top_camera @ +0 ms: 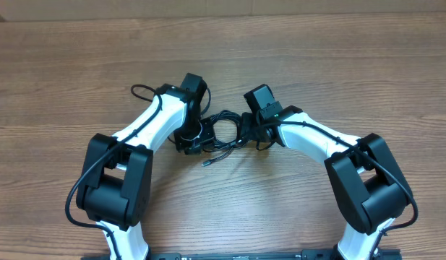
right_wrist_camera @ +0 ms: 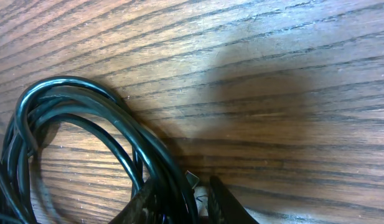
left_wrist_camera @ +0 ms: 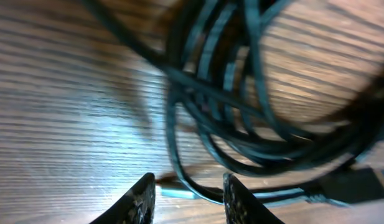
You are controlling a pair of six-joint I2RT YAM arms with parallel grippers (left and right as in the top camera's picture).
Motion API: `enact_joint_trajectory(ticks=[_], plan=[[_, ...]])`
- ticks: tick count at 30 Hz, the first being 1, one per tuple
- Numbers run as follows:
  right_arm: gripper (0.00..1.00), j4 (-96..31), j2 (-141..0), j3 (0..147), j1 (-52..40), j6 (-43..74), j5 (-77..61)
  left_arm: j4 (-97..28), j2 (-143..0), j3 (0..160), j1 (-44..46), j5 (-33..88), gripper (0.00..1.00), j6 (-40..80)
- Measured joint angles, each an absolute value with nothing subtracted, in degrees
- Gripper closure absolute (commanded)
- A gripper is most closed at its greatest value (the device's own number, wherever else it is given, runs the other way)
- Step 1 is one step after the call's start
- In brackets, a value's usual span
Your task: Untangle cables
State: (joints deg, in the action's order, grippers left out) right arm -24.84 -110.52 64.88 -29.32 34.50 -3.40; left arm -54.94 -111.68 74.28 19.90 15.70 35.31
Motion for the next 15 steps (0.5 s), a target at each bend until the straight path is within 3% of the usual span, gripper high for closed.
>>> enact_joint_trajectory(ticks=[8, 15], plan=[[0.78, -24.93, -110.52, 64.88, -29.32, 34.52, -3.38, -58.96, -111.68, 72.34, 19.90, 6.07, 0.62, 36.21], [0.78, -24.97, -110.52, 64.88, -29.32, 34.48, -3.38, -59.55, -111.68, 72.34, 19.88, -5.45, 0.52, 36.51]])
